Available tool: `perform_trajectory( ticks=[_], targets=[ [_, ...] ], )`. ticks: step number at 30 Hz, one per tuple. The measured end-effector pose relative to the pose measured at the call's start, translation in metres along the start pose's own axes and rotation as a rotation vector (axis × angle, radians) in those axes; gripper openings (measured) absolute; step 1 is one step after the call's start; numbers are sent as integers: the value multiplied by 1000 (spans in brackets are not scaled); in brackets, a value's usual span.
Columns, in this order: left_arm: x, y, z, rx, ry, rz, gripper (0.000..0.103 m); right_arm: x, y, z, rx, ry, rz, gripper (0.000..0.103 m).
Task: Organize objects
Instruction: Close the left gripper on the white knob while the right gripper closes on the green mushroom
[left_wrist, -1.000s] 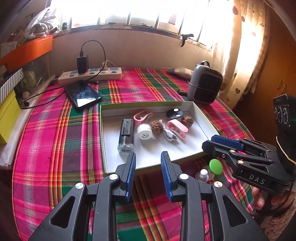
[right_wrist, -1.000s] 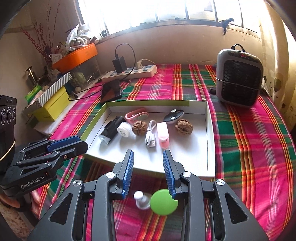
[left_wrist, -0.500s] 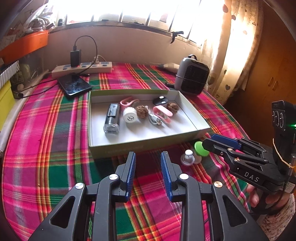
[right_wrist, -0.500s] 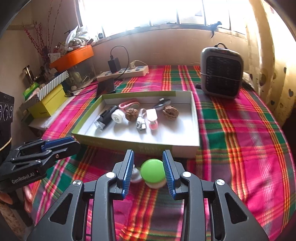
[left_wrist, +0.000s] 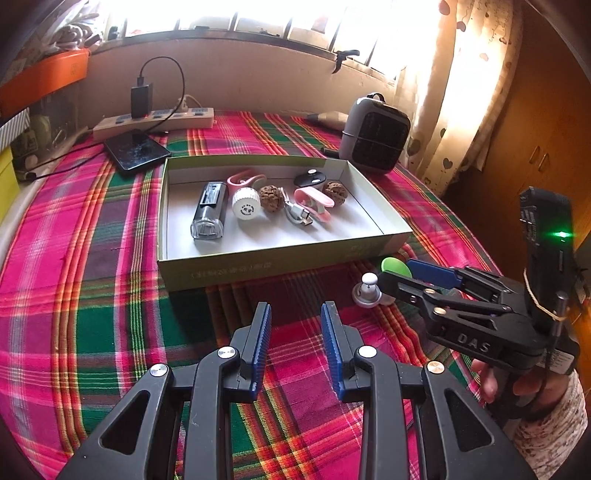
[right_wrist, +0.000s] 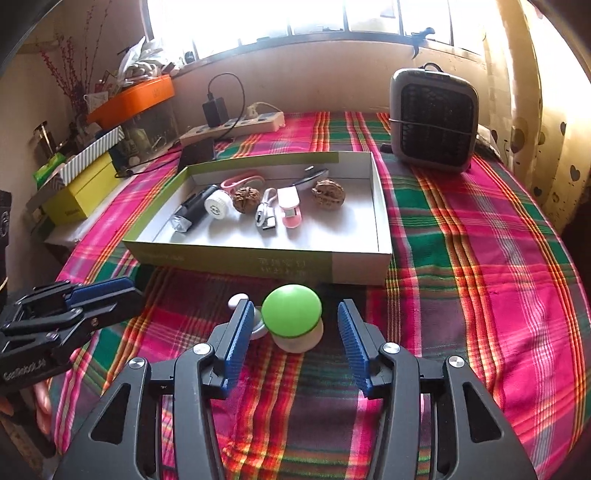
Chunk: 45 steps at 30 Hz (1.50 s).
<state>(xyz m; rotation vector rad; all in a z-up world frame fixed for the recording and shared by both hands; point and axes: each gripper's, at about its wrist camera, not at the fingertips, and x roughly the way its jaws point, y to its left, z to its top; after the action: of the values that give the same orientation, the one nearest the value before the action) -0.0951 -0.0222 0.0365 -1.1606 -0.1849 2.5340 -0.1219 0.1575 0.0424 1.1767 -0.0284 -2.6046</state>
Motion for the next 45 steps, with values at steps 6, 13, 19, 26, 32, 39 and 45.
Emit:
perform_trajectory(
  ticks=[6, 13, 19, 26, 32, 39, 45],
  targets=[
    [6, 0, -1, -1, 13, -7, 26, 7, -6, 0, 40, 11, 17, 49],
    [15, -3, 0, 1, 30, -22, 26, 5, -9, -1, 48, 0, 39, 45],
    [23, -8, 0, 8, 51, -35, 26, 0, -8, -2, 32, -8, 43, 35],
    [33, -19, 2, 23, 70, -60, 27, -6, -17, -6, 44, -17, 32, 35],
    [45, -29, 7, 27, 83, -99, 33, -11, -23, -9, 40, -19, 16, 35],
    [60, -41, 12, 42, 96, -101, 34, -15, -31, -11, 47, -28, -1, 35],
    [66, -50, 15, 65, 97, -81, 34, -16, -36, -11, 54, -32, 2, 35]
  ],
)
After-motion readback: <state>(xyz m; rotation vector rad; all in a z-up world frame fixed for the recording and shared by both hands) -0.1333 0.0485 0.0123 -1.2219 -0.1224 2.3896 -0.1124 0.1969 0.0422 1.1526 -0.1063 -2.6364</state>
